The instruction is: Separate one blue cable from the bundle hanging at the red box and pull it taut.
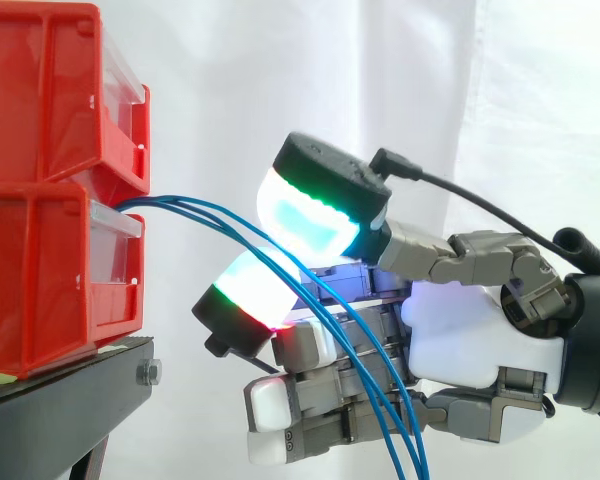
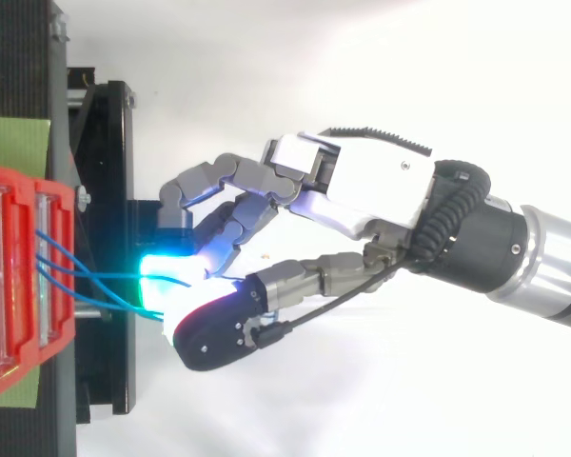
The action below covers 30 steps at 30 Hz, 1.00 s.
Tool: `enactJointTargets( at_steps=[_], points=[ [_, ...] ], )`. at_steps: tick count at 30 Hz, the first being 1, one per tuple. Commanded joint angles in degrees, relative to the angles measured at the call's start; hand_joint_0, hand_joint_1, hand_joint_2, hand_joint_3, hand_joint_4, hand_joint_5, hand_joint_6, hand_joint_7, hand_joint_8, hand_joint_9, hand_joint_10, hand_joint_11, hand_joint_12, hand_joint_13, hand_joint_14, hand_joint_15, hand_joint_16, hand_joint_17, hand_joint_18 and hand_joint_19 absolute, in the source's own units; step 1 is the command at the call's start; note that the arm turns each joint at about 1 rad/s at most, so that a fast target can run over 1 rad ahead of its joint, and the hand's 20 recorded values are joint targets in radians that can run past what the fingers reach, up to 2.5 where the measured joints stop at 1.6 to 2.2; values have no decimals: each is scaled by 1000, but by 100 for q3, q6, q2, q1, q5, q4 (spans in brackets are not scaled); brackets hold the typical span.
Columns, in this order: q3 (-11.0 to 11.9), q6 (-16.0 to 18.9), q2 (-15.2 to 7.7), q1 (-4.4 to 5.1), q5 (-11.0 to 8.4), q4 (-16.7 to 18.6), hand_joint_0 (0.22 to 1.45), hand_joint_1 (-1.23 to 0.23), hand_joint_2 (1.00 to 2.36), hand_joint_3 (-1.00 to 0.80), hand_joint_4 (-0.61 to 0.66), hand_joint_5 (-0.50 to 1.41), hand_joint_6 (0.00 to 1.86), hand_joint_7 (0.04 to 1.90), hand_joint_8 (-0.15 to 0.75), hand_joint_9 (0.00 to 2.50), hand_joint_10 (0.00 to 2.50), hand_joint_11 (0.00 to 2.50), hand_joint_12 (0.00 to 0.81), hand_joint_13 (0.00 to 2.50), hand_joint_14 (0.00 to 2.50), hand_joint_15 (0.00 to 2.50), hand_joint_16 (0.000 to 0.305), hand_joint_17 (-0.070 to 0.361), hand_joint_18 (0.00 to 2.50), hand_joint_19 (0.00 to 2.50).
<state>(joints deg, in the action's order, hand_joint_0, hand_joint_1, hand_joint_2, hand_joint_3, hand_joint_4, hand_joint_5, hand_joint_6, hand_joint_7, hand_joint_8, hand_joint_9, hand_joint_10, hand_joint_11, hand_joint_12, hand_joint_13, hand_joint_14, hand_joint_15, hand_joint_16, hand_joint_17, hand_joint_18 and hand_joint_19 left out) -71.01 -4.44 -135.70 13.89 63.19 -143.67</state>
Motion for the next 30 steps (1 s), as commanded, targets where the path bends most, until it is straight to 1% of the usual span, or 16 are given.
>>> enactJointTargets(
  at_steps=[1,2,4,6,9,10,11,14,15,17,19,22,23,24,27,30],
  points=[
    [-1,39,0,0,-9,-12,725,-830,1017,-284,98,-176,915,1328,396,1079,19,1006,356,1047,20,550,33,74,785,410],
    [8,75,0,0,0,-12,754,-868,1018,-261,65,-184,934,1346,396,1076,19,1019,357,1046,19,552,33,75,786,422],
    [8,119,0,0,0,-38,838,-888,1020,-233,108,-190,941,1450,388,1076,19,1033,352,1037,19,592,33,74,739,512],
    [-1,127,0,0,0,-56,878,-859,1022,-197,69,-196,965,1388,383,1088,20,1042,347,1045,21,627,33,75,701,580],
    [8,163,9,-26,53,-144,902,-840,1017,-280,42,-197,970,1329,379,1116,19,1089,347,1052,22,655,34,76,697,614],
    [8,189,9,-44,97,-179,891,-863,1007,-419,63,-199,971,1245,374,1120,18,1103,348,1061,22,648,34,76,740,567],
    [8,189,9,-44,97,-179,878,-871,1000,-496,101,-198,967,1210,370,1122,19,1110,347,1067,23,645,34,77,770,520],
    [8,400,17,-79,255,-232,810,-904,1000,-500,152,-187,956,1241,383,1171,18,1168,351,1101,24,634,35,78,852,448],
    [-1,505,53,-97,334,-276,786,-911,1000,-500,153,-184,955,1246,387,1186,18,1186,351,1104,24,635,35,78,862,447],
    [8,620,97,-114,404,-408,732,-928,1000,-500,162,-172,950,1258,391,1210,19,1216,354,1115,23,648,36,80,872,466],
    [8,681,149,-158,431,-610,688,-953,1000,-500,168,-170,949,1266,389,1213,18,1219,356,1115,25,664,36,81,875,478],
    [-1,699,211,-202,431,-794,632,-998,1000,-500,172,-170,947,1268,388,1204,19,1228,368,1114,23,669,38,85,879,491],
    [-1,699,211,-211,431,-812,616,-1028,1000,-500,177,-173,945,1271,387,1186,18,1222,366,1107,25,673,38,86,878,491],
    [-1,699,237,-246,440,-865,599,-1051,1000,-500,177,-178,945,1267,388,1177,18,1212,367,1100,25,683,40,89,874,497],
    [8,699,264,-281,475,-900,570,-1081,1000,-500,178,-185,945,1260,377,1137,19,1198,371,1078,25,681,42,96,872,502],
    [8,699,299,-325,536,-953,522,-1063,1000,-500,184,-189,943,1185,386,1132,17,1186,381,1080,22,672,45,101,882,502]
  ],
)
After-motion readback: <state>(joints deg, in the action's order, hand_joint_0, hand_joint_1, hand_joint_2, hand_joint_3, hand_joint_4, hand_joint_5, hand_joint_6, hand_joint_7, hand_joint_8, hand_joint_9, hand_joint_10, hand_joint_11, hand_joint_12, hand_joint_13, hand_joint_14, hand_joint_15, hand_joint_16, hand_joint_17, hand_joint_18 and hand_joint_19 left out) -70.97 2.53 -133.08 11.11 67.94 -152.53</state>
